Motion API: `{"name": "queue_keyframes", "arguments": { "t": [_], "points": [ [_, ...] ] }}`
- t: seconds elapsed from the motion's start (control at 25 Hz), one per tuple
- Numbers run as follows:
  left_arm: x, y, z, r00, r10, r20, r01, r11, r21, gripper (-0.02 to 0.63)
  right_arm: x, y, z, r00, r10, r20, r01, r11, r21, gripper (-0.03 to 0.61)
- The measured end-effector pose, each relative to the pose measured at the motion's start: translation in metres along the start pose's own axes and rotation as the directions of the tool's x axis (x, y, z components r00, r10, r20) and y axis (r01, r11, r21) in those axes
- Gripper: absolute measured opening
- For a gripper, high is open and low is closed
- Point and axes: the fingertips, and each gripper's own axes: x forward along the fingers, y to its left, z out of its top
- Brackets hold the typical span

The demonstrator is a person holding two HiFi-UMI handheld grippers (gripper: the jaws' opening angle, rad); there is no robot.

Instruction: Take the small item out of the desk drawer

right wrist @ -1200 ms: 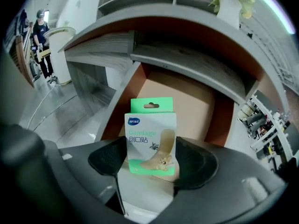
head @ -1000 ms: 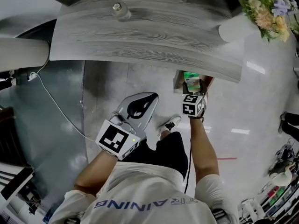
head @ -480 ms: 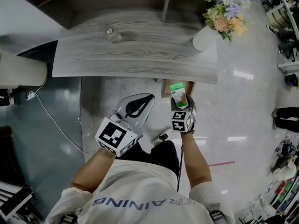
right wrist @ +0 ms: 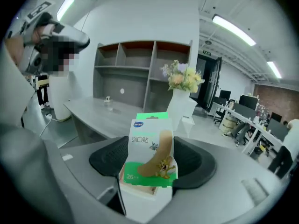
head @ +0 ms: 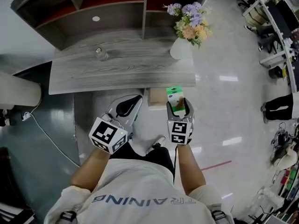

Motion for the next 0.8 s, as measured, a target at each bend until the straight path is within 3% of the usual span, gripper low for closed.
{"name": "queue_keyframes", "arguments": {
  "t": [0.36,0.6,0.8],
  "points": [
    [0.004,-0.025,0.064,0.995,-0.067,0.078,0.062,0.996,0.064,-0.002,-0.091,-0.055,0.130,0.963,-0.088,0.254,0.072,0.995,0.070,0.319],
    [-0.001,-0.053,0.113,0.978,-0.120,0.172,0.097,0.985,0.141,-0.002,-0.151,-0.075,0.198,0.910,-0.119,0.398,0.093,0.992,0.083,0.321],
    [0.001,-0.076,0.140,0.968,-0.143,0.204,0.105,0.977,0.188,-0.002,-0.194,-0.091,0.236,0.862,-0.130,0.490,0.096,0.991,0.094,0.321]
  ]
}}
